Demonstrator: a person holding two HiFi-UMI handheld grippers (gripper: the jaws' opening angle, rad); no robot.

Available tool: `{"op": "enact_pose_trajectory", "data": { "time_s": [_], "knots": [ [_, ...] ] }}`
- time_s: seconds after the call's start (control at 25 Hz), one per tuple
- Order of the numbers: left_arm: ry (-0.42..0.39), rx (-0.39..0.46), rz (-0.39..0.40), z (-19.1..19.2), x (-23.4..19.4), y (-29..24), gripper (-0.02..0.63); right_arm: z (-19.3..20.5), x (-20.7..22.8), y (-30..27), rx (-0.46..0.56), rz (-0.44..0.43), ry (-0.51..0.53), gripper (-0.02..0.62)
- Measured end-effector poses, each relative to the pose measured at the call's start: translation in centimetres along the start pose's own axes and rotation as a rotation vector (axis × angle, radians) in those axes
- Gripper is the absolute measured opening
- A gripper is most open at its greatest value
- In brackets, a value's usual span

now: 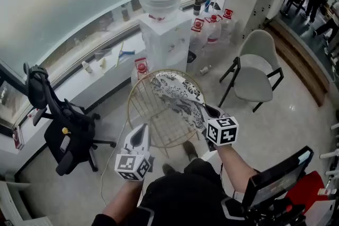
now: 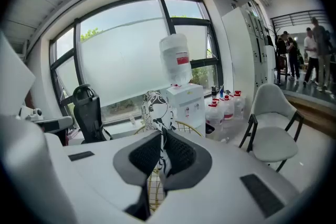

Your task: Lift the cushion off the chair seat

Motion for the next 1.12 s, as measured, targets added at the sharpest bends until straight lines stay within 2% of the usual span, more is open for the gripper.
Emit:
{"op": "enact_pose_trajectory", "data": {
  "time_s": [0.36,0.84,1.12],
  "knots": [
    [-0.063,0.062,0.036,-3.9,1.3,0.1,0.005,-4.2,0.2,4.7,0.147,-0.023,0.018,0.026],
    [-0.089,0.12,-0.021,-6.7,5.0,-1.7,0.005,-9.1,3.3,8.4,0.276,-0.09,0.04,0.025],
    [-0.11,0.128,-0.043,-7.5,7.1,-4.2,0.005,-11.3,6.1,8.7,0.308,-0.102,0.068,0.023]
  ]
}}
Point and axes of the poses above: the fingertips, and each gripper's own axes: y backward along the fingers, x to its right, z out of its underside, the point moved 9 cm from there along y, backward along the fingers, and after that the axes turned 15 degrees about z, right-handed, at the moved point
